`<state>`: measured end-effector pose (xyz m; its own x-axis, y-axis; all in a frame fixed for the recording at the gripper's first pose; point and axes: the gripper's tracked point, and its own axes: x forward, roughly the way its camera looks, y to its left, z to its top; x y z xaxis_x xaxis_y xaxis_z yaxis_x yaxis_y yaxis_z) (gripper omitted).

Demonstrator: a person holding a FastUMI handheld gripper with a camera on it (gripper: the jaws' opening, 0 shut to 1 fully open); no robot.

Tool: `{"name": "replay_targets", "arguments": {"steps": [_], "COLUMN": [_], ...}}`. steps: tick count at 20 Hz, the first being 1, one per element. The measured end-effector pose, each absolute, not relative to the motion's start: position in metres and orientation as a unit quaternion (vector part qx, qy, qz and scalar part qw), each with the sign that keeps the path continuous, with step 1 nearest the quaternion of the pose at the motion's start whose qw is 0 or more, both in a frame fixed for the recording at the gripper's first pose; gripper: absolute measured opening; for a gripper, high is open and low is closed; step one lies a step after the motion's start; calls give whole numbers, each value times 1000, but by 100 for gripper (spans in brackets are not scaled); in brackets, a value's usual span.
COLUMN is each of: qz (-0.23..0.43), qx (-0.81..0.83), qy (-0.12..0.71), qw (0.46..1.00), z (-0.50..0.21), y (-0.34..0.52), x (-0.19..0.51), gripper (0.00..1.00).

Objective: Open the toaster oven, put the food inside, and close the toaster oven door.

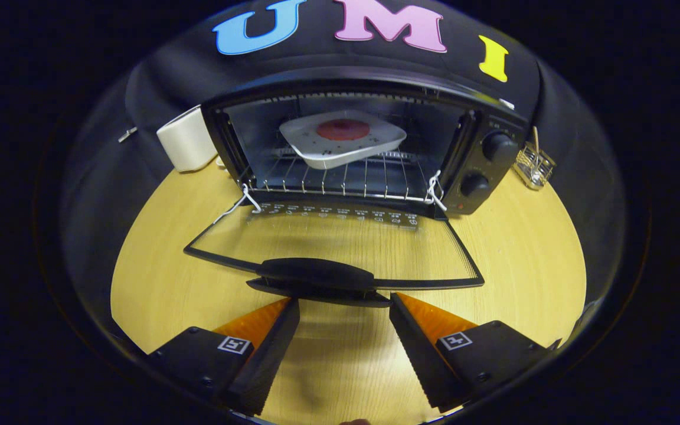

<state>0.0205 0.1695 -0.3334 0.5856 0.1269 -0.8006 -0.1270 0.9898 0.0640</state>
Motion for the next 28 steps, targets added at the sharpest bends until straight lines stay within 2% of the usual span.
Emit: {"name": "replay_targets", "arguments": {"steps": [8,13,20,28], "qz": [73,61,19,-28], "qx": [26,19,23,4], "qy": [343,238,128,58], "qw": [936,969,991,998], "z": [-238,-155,-54,-5], "y": [169,145,70,-2], "x": [51,64,40,-24], "gripper": [99,99,99,99]}}
